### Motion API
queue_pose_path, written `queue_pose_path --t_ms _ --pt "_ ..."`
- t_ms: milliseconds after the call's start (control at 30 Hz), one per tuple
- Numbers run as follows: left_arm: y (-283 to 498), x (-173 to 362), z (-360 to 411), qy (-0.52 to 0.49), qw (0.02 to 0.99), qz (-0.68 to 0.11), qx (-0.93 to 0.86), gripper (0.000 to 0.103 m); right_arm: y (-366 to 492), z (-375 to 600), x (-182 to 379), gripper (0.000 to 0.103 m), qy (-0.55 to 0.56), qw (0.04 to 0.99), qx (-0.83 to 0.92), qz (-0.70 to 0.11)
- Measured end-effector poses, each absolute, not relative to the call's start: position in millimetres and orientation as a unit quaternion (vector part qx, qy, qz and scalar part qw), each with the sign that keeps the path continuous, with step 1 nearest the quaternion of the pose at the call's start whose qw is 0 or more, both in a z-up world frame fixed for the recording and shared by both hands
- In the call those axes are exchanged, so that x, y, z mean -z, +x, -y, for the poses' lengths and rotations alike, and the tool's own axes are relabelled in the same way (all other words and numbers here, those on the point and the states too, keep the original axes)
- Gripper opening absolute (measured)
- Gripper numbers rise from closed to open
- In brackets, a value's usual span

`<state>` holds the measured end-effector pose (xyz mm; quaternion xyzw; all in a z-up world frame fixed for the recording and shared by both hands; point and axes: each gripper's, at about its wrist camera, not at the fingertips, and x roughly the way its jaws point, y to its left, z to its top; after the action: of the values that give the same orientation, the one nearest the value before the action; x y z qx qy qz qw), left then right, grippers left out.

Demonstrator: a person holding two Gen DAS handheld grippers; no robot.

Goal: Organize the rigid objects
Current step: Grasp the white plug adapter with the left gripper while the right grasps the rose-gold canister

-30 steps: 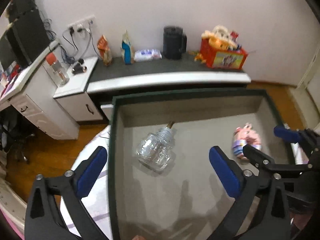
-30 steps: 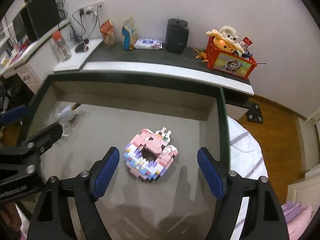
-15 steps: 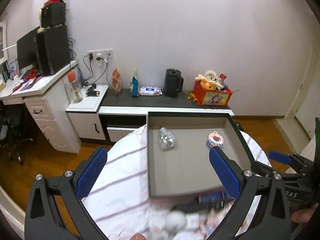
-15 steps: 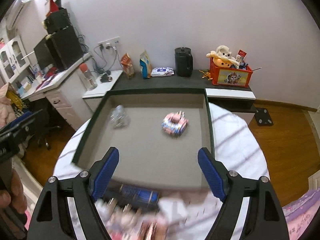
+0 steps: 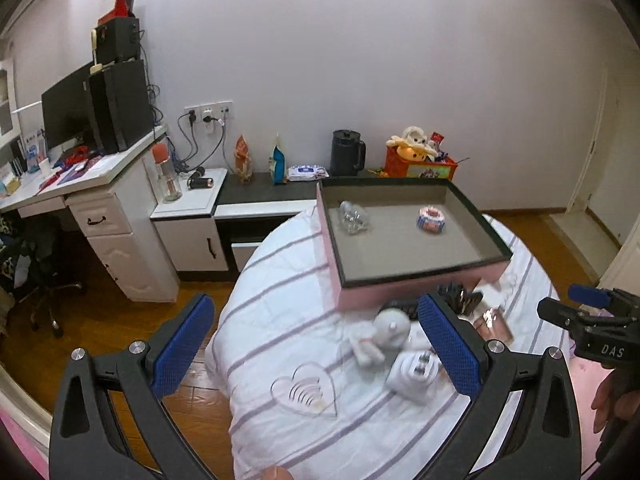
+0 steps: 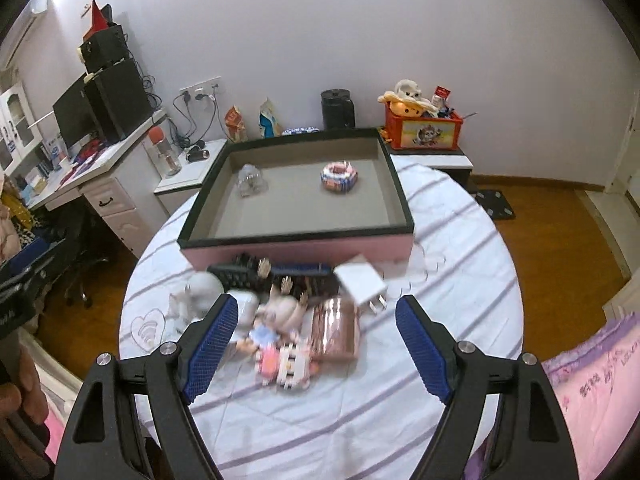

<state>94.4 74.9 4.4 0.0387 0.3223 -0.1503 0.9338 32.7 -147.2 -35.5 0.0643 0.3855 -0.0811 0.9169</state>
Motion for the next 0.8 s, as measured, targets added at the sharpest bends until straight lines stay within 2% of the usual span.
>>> queue_pose_path --t_ms 300,800 --pt "66.8 26.7 -87.4 0.020 0.929 -0.342 0.137 0.103 24.0 137.9 64.8 0.083 0.035 0.910 0.085 -0.404" --pt "81.3 107.8 -30.7 0.045 0.922 -0.356 0.143 0.103 56.6 185.9 115.9 0.082 0.049 0.893 0.049 -0.444"
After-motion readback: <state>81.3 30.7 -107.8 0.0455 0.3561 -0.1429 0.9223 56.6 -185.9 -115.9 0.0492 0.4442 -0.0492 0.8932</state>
